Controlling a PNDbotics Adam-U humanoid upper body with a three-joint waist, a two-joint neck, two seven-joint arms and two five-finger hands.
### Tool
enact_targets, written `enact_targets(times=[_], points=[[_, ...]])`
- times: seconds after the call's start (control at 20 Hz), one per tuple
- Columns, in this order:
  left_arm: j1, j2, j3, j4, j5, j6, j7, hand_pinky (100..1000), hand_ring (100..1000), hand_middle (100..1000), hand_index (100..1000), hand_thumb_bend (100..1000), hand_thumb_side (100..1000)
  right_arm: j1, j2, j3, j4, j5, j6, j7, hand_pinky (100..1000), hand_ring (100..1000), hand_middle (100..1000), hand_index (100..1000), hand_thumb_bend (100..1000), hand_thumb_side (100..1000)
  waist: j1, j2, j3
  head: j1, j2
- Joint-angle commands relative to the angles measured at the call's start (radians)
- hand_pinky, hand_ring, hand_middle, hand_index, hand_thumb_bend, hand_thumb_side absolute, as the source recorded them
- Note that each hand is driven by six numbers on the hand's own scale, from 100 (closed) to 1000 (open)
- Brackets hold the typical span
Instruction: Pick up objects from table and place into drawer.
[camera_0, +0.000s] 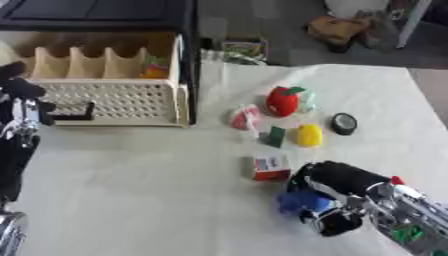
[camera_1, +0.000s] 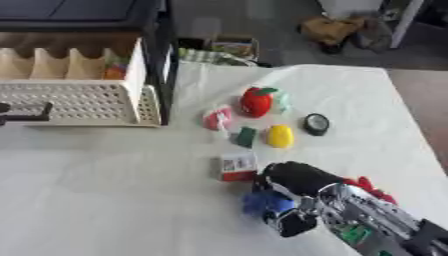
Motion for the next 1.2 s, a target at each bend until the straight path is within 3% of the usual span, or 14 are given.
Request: enact_targets(times=[0.05, 0.65, 1.2], points=[[-0.006, 0.002, -0.003, -0.014, 0.006, -0.003, -0.005, 602, 361, 510, 764, 100, 417, -0.003, -0.028, -0.012, 0.015, 0.008, 0.010, -0.012, 785, 699, 499, 681, 100, 100, 0.002, -0.013, -0.002, -0.003, -0.010], [-0.005, 0.002, -0.004, -0.014, 0.008, -0.002, -0.014, 604, 362, 512, 765, 100, 419, -0.010, -0.050, -0.032, -0.042, -0.037, 0.046, -0.103, 744, 605, 396, 570, 100, 100, 0.000, -0.017, -0.004, 0.001, -0.015], [-0.009, 0.007, -0.004, -0.014, 0.010, -0.004, -0.019, 605, 365, 514, 766, 100, 435, -0.058, -0.139, -0.078, -0.206, -0.127, 0.073, -0.135, 731, 548, 354, 525, 100, 109, -0.009, -0.025, -0.007, 0.014, -0.021]])
